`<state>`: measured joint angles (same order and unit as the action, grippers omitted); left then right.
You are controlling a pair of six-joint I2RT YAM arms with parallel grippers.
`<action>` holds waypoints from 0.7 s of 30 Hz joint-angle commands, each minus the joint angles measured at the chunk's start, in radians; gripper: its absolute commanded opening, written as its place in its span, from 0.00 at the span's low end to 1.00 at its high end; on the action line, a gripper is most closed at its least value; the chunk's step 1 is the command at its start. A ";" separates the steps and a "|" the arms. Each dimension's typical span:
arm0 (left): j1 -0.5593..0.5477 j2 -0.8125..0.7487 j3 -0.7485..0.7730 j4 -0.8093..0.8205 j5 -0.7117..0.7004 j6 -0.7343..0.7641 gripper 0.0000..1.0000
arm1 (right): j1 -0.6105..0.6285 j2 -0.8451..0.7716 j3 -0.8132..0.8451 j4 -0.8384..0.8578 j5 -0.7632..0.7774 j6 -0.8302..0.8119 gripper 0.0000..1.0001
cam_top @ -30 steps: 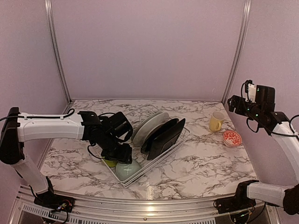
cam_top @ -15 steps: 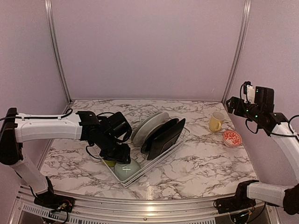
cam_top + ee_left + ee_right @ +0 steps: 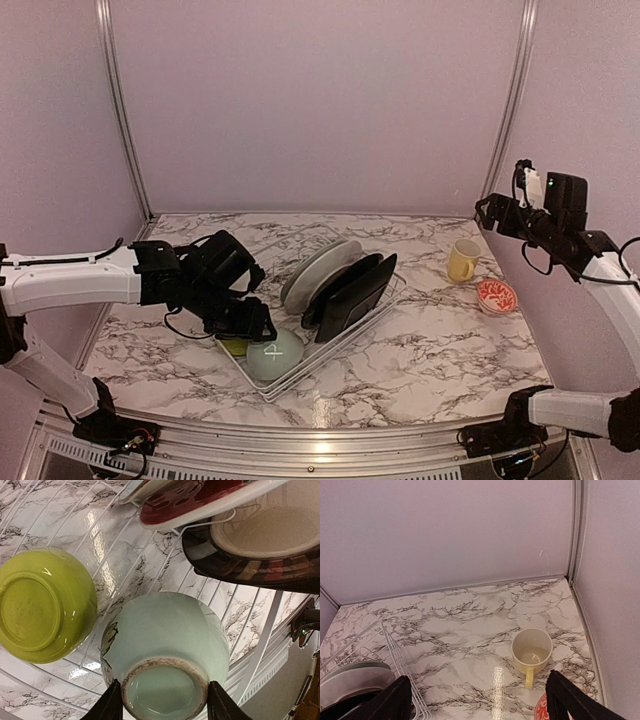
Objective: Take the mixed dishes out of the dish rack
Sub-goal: Grab the bowl from the dish rack, then pass from the left arm to the right
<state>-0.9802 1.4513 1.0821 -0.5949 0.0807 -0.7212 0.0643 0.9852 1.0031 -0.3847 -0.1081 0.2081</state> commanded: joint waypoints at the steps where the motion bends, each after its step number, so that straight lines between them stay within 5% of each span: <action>1: 0.046 -0.092 -0.025 0.113 0.043 -0.004 0.28 | 0.033 0.033 0.116 0.013 -0.040 -0.003 0.89; 11: 0.160 -0.273 -0.194 0.338 0.146 -0.069 0.28 | 0.107 0.071 0.179 0.087 -0.123 0.042 0.89; 21: 0.282 -0.290 -0.243 0.511 0.256 -0.081 0.27 | 0.352 0.229 0.357 0.124 -0.155 0.079 0.90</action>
<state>-0.7349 1.1904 0.8574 -0.2470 0.2527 -0.7967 0.3134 1.1584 1.2766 -0.3103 -0.2298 0.2516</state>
